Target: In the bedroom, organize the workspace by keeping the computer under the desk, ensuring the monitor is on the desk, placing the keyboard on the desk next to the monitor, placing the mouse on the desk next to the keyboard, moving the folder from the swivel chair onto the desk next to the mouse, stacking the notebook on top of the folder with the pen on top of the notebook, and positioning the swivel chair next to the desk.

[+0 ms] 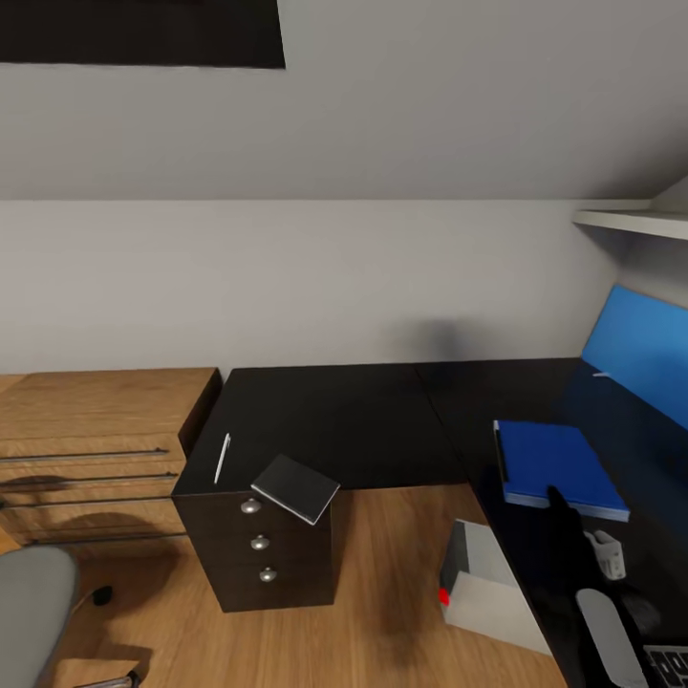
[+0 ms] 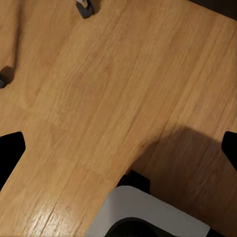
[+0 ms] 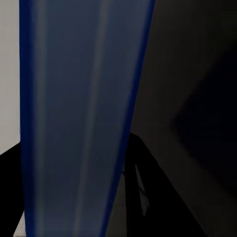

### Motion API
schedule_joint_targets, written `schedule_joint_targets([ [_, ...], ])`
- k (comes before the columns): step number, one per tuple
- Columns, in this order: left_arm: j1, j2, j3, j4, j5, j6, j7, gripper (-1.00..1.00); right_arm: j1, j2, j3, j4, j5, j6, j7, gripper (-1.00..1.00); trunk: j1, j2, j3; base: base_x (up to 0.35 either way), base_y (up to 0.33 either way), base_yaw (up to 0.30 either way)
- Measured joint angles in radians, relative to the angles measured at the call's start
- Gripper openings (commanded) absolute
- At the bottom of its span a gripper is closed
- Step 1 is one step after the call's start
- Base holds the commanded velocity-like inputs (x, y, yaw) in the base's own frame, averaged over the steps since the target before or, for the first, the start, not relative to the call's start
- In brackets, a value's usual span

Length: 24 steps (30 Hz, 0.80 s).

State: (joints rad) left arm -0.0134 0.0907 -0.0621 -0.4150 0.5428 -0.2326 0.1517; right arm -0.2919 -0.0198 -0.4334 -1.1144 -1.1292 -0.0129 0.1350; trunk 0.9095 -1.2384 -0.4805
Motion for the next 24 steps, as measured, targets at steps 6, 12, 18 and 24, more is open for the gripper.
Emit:
schedule_joint_targets([
  [6,0.0,0.001,0.001,0.0,0.001,-0.041,0.001,1.0,0.0,0.0,0.013,0.001,0.012,-0.014,0.0,-1.0,0.023,-0.042,-0.019,0.0,0.0,0.0],
  [12,0.0,0.0,0.001,0.0,0.001,-0.05,0.002,1.0,0.0,0.002,0.014,-0.003,0.011,-0.032,-0.006,-1.0,0.046,-0.084,-0.038,0.0,0.0,0.0],
  [18,0.0,-0.001,0.001,0.0,0.001,-0.051,0.001,1.0,0.0,0.006,0.018,0.0,0.006,-0.12,-0.008,-1.0,0.069,-0.126,-0.056,0.0,0.0,0.0],
  [24,0.0,-0.001,0.001,0.0,0.001,-0.052,0.001,1.0,0.0,0.006,0.02,0.0,0.006,-0.125,-0.009,-1.0,0.092,-0.168,-0.075,0.0,0.0,0.0],
])
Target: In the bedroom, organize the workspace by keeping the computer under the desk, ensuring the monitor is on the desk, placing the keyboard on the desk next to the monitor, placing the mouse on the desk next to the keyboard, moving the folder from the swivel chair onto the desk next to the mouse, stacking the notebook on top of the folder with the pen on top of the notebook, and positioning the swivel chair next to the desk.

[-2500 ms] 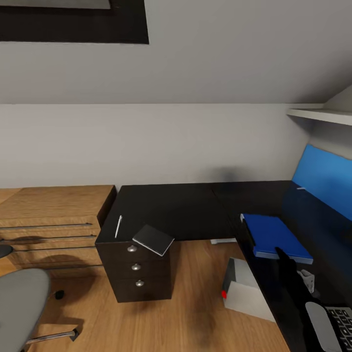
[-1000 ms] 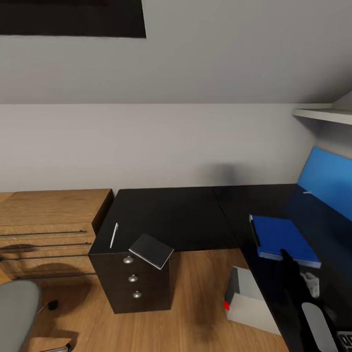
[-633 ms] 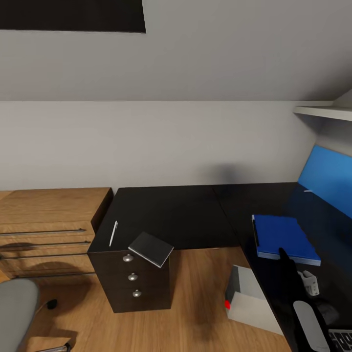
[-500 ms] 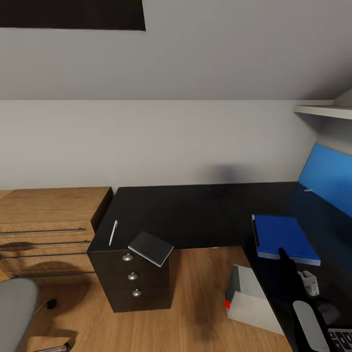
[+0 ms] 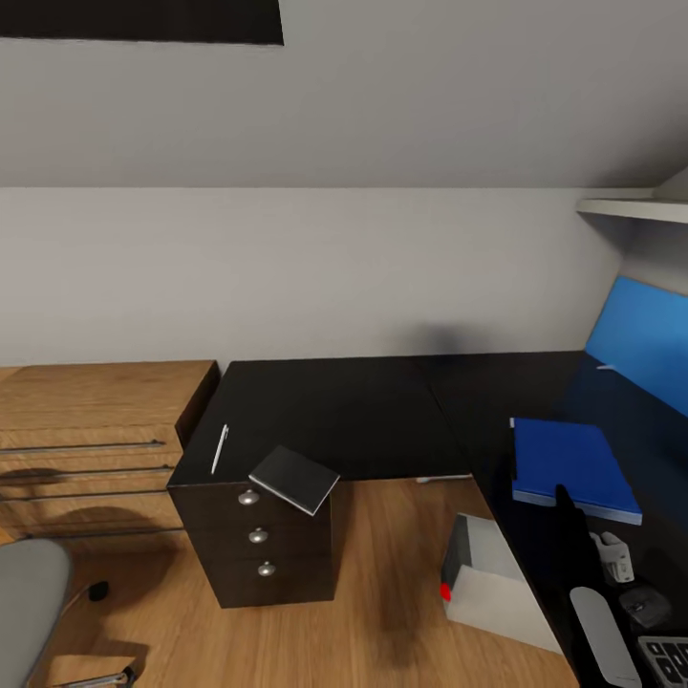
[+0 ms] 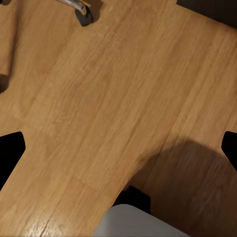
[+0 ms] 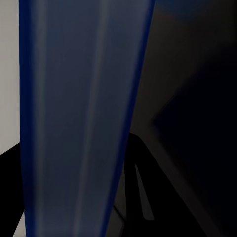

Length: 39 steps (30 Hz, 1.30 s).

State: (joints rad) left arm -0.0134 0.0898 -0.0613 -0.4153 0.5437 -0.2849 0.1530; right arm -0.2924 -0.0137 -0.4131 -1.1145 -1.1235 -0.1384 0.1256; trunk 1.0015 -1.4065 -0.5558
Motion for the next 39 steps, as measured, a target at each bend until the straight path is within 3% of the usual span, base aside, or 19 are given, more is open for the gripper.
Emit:
schedule_joint_targets([
  [6,0.0,0.0,-0.001,0.0,0.0,0.0,0.0,1.0,0.0,0.001,0.004,0.0,-0.001,0.001,0.0,-1.0,0.023,-0.042,-0.019,0.0,0.0,0.0],
  [10,0.0,0.0,-0.001,0.0,0.0,0.0,0.0,1.0,0.0,0.002,0.028,0.0,-0.002,0.001,0.0,-1.0,0.038,-0.07,-0.031,0.0,0.0,0.0],
  [19,0.0,0.0,-0.001,0.0,0.0,0.0,-0.001,1.0,0.0,0.02,0.034,-0.001,-0.019,-0.001,0.004,-1.0,0.073,-0.133,-0.06,0.0,0.0,0.0],
  [27,0.0,0.0,-0.004,0.001,-0.003,0.001,-0.003,1.0,0.0,0.02,0.034,-0.005,-0.172,-0.002,0.01,-1.0,0.077,-0.14,-0.063,0.0,0.0,0.0],
  [39,0.0,0.0,-0.003,0.001,-0.006,0.001,-0.004,1.0,0.0,0.019,0.033,-0.009,-0.19,-0.001,0.011,-1.0,0.077,-0.14,-0.063,0.0,0.0,-0.113],
])
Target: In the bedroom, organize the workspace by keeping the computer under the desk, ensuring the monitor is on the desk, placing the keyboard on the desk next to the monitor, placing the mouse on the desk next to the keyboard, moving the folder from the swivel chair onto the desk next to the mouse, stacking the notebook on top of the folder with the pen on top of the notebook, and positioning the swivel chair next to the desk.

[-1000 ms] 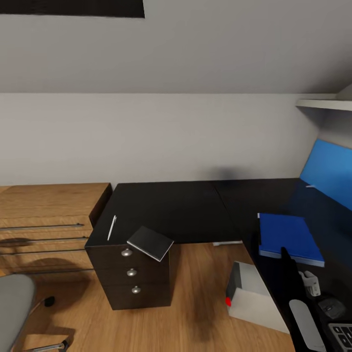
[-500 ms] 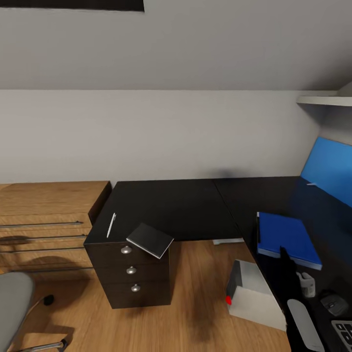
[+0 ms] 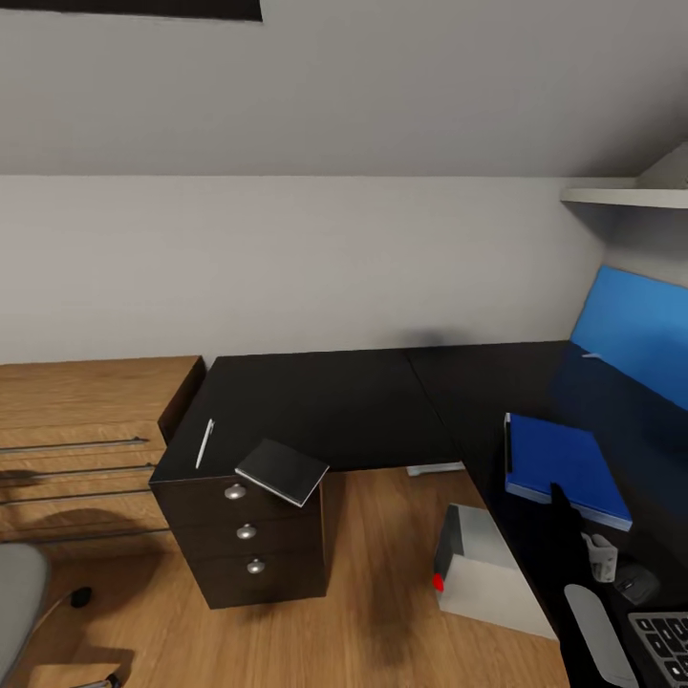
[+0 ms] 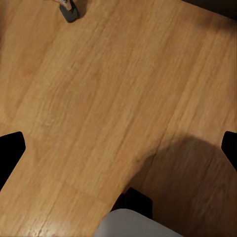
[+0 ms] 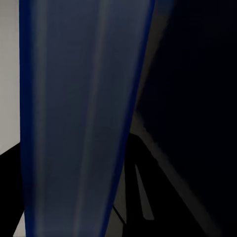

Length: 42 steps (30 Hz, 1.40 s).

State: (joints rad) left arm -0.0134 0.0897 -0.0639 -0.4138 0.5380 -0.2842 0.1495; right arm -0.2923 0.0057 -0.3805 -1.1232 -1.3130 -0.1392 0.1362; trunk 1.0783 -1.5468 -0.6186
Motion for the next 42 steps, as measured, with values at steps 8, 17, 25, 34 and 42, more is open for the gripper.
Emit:
schedule_joint_targets([
  [8,0.0,0.0,-0.001,0.001,-0.002,0.0,-0.001,1.0,0.0,-0.002,0.0,-0.001,-0.001,0.007,0.0,-1.0,0.0,0.0,0.0,0.0,0.0,-0.003],
  [17,0.0,0.001,-0.002,0.001,-0.002,-0.001,-0.003,1.0,0.0,-0.001,-0.003,-0.003,-0.002,0.009,0.002,-1.0,-0.001,0.0,0.0,0.17,0.0,0.0],
  [25,0.0,0.0,-0.001,0.003,-0.002,-0.001,-0.001,1.0,0.0,0.001,-0.004,-0.003,-0.038,-0.004,0.002,-1.0,0.0,0.0,0.0,0.033,0.0,0.0],
  [34,0.0,0.0,-0.001,0.003,0.003,0.0,0.004,1.0,0.0,0.0,0.008,-0.005,-0.032,-0.153,0.034,-1.0,0.0,0.0,0.0,0.001,0.0,0.0],
  [42,0.0,0.0,-0.001,0.003,0.004,0.001,0.006,1.0,0.0,0.0,0.021,-0.006,-0.033,-0.154,0.033,-1.0,0.019,-0.035,-0.016,0.0,0.0,0.0],
])
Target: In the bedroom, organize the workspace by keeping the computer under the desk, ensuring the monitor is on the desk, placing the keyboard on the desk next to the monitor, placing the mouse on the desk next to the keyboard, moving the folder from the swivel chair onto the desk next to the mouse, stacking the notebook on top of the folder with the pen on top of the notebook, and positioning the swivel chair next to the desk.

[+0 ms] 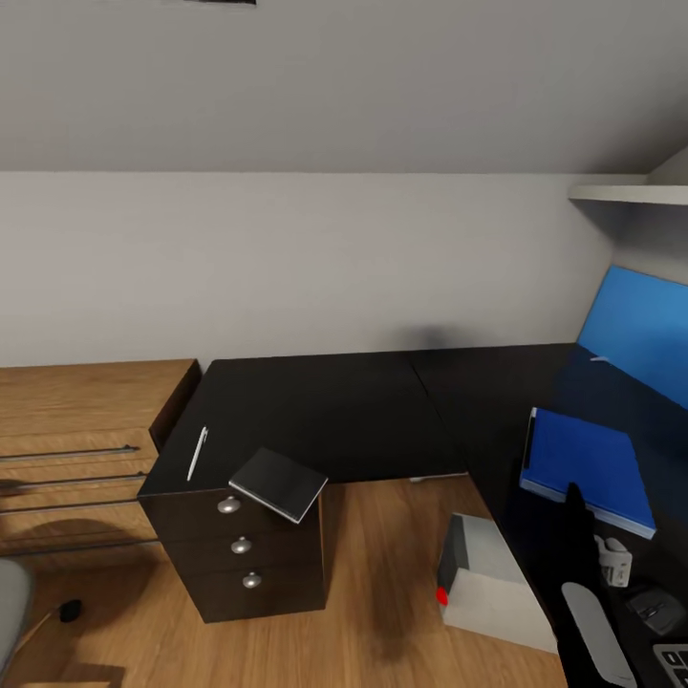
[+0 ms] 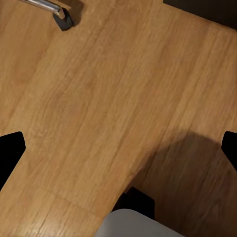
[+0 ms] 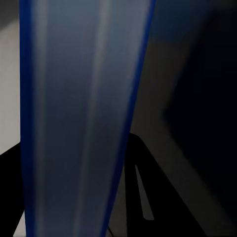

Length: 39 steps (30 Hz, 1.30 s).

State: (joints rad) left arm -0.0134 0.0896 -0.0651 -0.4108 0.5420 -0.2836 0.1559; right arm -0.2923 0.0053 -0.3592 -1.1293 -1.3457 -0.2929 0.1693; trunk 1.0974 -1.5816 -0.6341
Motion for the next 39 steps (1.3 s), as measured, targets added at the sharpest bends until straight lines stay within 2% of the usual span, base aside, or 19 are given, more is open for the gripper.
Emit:
schedule_joint_targets([
  [10,0.0,0.0,0.0,0.0,0.0,0.0,-0.001,1.0,0.0,-0.001,0.0,0.0,-0.001,0.002,-0.002,-1.0,0.038,-0.07,-0.031,0.0,0.0,0.0],
  [15,0.0,-0.001,0.0,0.0,0.0,0.0,-0.002,1.0,0.0,-0.001,0.0,-0.015,0.015,-0.001,-0.001,-1.0,0.057,-0.105,-0.047,0.0,0.0,0.0],
  [21,0.0,-0.001,0.0,0.0,-0.002,-0.001,-0.004,1.0,0.0,-0.002,0.0,-0.015,0.015,0.001,0.0,-1.0,0.058,-0.105,-0.047,0.0,0.0,0.0],
  [24,0.0,-0.001,0.0,0.0,-0.003,-0.001,-0.005,1.0,0.0,-0.002,0.0,-0.029,0.02,0.0,-0.001,-1.0,0.069,-0.126,-0.056,0.0,0.0,0.0],
  [39,0.0,0.0,-0.001,0.0,-0.005,-0.001,-0.008,1.0,0.0,-0.003,0.001,-0.029,0.018,0.0,-0.001,-1.0,0.069,-0.126,-0.056,0.0,0.0,0.0],
])
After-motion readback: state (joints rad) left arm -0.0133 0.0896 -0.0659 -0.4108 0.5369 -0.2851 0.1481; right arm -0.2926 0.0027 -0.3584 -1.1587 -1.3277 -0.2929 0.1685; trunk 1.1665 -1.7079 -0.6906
